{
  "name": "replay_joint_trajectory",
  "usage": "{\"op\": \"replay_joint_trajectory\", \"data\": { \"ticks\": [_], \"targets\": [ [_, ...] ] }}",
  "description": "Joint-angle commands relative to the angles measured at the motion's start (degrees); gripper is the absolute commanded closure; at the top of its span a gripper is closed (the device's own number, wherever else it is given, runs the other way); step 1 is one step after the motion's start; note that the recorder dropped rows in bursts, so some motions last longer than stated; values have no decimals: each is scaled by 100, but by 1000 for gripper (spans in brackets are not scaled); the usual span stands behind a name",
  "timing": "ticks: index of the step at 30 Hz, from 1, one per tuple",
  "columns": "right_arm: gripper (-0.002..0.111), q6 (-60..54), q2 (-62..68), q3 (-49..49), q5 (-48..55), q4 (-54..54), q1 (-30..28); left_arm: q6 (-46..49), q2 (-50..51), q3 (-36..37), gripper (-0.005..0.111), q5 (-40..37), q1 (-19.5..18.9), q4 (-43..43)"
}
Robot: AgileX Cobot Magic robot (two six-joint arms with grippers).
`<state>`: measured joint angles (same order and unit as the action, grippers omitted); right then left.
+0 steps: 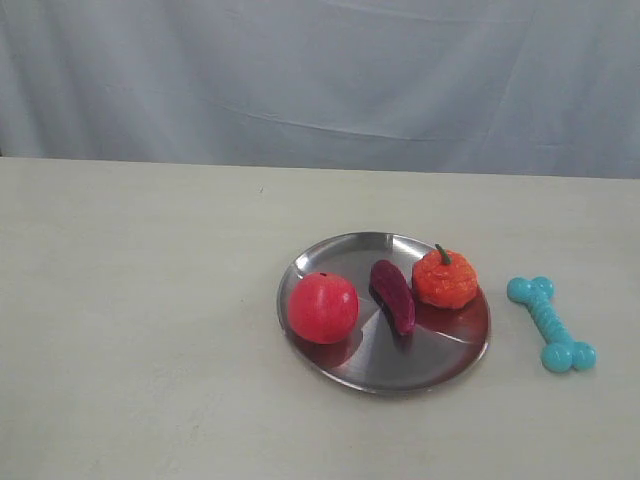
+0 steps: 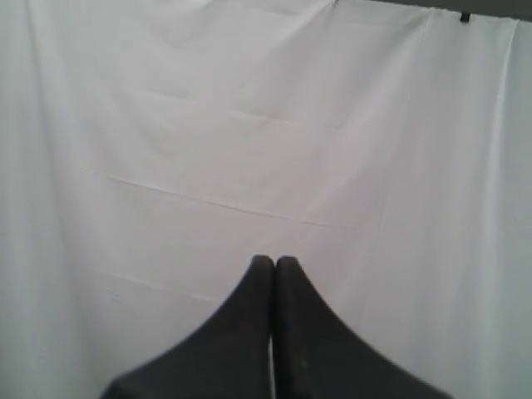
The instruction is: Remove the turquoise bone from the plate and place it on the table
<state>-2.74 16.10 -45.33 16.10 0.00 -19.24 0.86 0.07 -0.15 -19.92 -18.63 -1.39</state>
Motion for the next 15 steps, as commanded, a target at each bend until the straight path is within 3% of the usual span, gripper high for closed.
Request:
{"op": "replay_joint_trajectory", "data": {
  "ticks": [1,15],
  "targets": [
    [109,30,-355,18,-20,0,19,-24,-7,15,107,31,-15,-7],
    [109,100,-1007,31,31,0,19,-24,-7,15,107,31,-15,-7]
  ]
}}
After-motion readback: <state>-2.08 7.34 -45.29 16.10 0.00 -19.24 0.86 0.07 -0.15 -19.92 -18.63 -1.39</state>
